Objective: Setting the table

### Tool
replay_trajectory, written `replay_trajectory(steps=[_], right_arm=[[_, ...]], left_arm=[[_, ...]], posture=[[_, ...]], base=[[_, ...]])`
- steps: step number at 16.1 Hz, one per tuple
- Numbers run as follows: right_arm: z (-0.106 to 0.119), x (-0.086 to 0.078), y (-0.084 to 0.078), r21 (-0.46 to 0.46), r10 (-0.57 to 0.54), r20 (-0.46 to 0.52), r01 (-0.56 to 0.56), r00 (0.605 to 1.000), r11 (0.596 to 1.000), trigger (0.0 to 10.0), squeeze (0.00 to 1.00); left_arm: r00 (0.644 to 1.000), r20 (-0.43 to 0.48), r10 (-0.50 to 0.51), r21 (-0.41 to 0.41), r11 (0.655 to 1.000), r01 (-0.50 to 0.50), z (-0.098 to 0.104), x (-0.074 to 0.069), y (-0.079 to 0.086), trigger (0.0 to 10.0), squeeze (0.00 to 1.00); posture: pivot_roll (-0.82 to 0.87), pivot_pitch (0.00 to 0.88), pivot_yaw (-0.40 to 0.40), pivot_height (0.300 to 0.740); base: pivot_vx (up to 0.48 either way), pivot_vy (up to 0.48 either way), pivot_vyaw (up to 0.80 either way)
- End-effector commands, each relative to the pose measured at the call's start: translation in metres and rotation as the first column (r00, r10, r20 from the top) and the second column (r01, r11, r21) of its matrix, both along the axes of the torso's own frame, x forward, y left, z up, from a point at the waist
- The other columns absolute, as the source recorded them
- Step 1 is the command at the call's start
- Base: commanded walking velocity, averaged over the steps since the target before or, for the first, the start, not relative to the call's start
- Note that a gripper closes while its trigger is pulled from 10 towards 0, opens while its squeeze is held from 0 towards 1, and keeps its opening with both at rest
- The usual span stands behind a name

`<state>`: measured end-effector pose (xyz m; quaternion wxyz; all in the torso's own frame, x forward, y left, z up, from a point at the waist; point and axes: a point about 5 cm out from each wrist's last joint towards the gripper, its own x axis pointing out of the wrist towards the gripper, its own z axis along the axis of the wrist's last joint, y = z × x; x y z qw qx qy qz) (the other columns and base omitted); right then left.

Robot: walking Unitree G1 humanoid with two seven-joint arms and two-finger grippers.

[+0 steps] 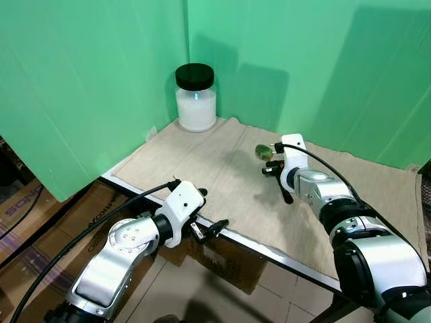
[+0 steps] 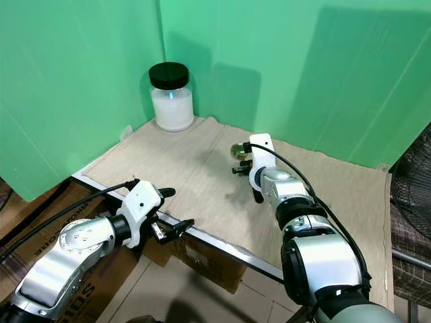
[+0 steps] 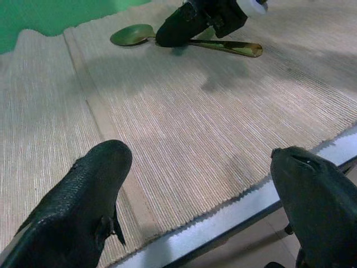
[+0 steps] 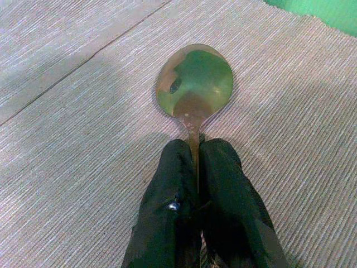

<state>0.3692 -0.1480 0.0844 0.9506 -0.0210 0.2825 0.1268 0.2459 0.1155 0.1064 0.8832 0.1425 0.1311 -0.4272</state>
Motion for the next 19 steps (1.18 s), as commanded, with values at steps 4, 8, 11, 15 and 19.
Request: replay_trajectory(steps=[4,8,11,15,19], right_arm=[[0.005,0.002,-0.002,0.111,-0.029,0.030,0.025,0.999,0.994,0.0,0.00],[0.042,0.001,-0.013,0.316,-0.040,0.184,-0.021,0.982,0.949,0.0,0.00],[0.075,-0.038,-0.025,0.422,-0.065,0.330,-0.085,0.942,0.902,0.0,0.00],[0.105,-0.084,-0.032,0.329,-0.124,0.493,-0.053,0.861,0.943,10.0,0.00],[0.108,-0.116,-0.018,0.188,-0.093,0.533,-0.010,0.841,0.982,10.0,0.00]], left_arm=[[0.999,0.047,0.027,0.004,1.000,-0.027,0.008,0.010,0.004,10.0,0.00],[0.989,0.098,0.109,-0.021,0.994,-0.108,0.017,0.016,0.013,10.0,0.00],[0.971,0.131,0.201,-0.086,0.978,-0.190,0.027,0.015,0.015,10.0,0.00],[0.902,0.217,0.373,-0.171,0.924,-0.341,0.046,0.017,0.023,10.0,0.00],[0.806,0.259,0.532,-0.217,0.845,-0.488,0.051,0.025,0.026,10.0,0.00]], posture=[[0.03,0.000,0.013,0.740],[0.06,0.000,-0.001,0.740],[0.08,0.000,-0.005,0.740],[0.05,0.000,0.014,0.740],[0.01,0.000,0.036,0.740]], base=[[0.000,0.000,0.00],[0.000,0.000,0.00],[0.000,0.000,0.00],[0.000,0.000,0.00],[0.000,0.000,-0.60]])
